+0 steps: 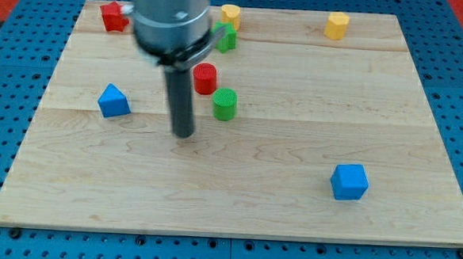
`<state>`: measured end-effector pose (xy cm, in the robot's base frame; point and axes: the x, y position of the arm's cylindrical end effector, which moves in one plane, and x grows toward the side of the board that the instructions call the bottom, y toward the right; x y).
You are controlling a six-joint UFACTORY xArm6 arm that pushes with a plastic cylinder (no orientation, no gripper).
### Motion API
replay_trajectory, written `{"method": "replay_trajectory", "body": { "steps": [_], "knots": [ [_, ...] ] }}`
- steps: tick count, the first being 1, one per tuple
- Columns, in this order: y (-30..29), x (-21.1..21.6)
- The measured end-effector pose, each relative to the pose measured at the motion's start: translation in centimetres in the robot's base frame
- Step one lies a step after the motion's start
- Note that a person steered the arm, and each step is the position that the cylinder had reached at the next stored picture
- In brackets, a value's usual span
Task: Move blue triangle closer to red circle
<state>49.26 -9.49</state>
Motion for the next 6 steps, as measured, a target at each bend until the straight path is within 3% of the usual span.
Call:
{"method": "replay_trajectory", "body": {
  "steps": [1, 2, 3, 5, 6],
  "knots": [
    [-9.3, -1.1],
    [-14.6, -4.4],
    [-13.9, -5.8],
    [1.5, -5.3],
    [-0.4, -0.8]
  ]
}}
